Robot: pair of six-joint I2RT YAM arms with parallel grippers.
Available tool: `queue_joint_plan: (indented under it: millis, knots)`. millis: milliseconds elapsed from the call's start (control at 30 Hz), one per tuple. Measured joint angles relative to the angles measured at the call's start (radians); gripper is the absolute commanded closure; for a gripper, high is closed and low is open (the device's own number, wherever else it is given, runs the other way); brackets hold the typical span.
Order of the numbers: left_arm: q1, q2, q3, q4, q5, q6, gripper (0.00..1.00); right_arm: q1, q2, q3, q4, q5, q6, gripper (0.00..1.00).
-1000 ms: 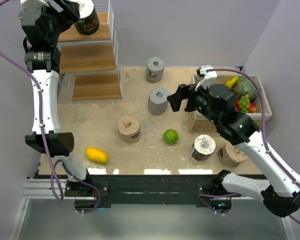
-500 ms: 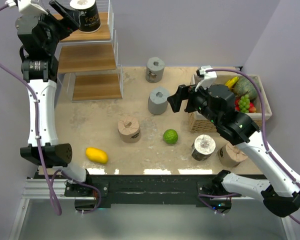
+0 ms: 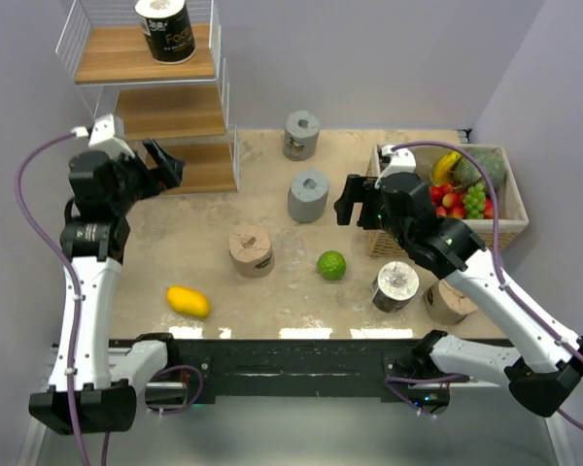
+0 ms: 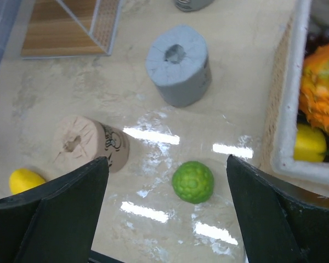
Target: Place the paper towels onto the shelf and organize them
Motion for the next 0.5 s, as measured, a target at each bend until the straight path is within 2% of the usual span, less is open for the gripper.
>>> queue_joint_plan:
  millis: [133,233,400,500]
  knots:
    - [-0.003,-0.105,-0.218,0.003,0.002,0.006,0.01,0.0,0.025,0.0,-0.119,0.108,0.143,0.16]
    - [-0.003,-0.127,-0.349,0.011,0.03,0.006,0.0,0.0,0.039,-0.003,-0.238,0.171,0.259,0.18]
    - [-0.003,-0.136,-0.496,0.057,0.083,0.007,0.0,0.0,0.032,-0.057,-0.363,0.217,0.412,0.2]
    - [-0.003,-0.142,-0.53,0.074,0.111,0.007,0.0,0.0,0.023,-0.117,-0.404,0.227,0.474,0.21]
